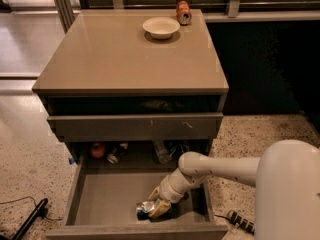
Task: Place redbull can into middle drawer
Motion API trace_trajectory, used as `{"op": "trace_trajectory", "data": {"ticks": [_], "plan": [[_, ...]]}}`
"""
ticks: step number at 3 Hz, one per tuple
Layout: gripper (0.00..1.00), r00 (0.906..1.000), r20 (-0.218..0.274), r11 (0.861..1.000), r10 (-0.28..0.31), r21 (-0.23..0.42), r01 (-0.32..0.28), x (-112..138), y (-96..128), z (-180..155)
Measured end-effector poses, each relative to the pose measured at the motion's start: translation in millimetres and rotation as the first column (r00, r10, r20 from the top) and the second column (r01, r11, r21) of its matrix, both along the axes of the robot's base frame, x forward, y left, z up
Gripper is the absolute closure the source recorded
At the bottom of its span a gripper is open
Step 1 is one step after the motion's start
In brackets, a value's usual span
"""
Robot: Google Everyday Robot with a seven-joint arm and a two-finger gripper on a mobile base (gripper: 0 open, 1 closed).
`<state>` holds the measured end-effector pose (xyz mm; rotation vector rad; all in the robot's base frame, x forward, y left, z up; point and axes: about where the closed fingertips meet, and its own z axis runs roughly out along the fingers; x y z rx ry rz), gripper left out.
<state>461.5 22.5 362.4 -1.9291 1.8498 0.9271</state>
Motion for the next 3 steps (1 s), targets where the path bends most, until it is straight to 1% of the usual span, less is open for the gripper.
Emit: {"op": "trace_trajectory", "data": {"ticks": [3], "plan": [[0.12, 1.0, 0.0, 1.0, 0.0, 0.0, 0.0, -0.1, 0.1, 0.0]]}}
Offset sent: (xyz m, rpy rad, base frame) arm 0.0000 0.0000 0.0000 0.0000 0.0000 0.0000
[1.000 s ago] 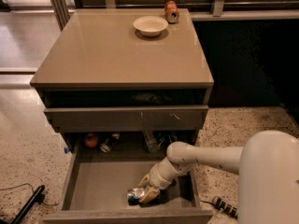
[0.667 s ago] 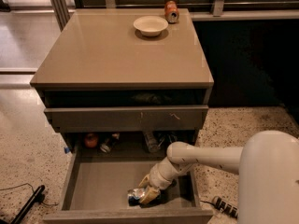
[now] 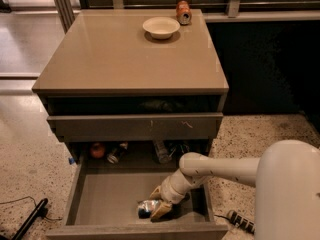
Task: Place redbull can into middle drawer
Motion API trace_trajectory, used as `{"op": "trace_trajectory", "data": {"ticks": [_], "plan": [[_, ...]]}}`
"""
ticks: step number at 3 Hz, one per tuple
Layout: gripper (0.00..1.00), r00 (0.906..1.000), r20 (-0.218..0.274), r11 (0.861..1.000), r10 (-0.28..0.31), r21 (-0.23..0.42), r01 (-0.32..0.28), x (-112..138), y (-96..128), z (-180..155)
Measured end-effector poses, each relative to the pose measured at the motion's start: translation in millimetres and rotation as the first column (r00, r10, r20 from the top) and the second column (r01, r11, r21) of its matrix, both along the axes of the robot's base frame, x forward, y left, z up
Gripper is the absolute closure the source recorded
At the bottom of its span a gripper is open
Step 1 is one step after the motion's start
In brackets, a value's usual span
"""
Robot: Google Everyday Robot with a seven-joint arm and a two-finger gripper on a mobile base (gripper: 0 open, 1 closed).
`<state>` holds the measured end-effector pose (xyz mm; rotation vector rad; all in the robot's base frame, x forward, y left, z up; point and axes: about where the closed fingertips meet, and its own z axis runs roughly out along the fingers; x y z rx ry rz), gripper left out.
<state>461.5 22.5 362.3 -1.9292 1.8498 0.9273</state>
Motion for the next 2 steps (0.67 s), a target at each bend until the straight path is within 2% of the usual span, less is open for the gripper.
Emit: {"op": "trace_trajectory", "data": {"ticks": [1, 2], "plan": [[0.0, 1.0, 0.0, 1.0, 0.0, 0.0, 0.0, -0.2, 0.1, -0.1], [0.0, 1.0, 0.0, 1.0, 0.0, 0.0, 0.0, -0.2, 0.1, -0.1]]}}
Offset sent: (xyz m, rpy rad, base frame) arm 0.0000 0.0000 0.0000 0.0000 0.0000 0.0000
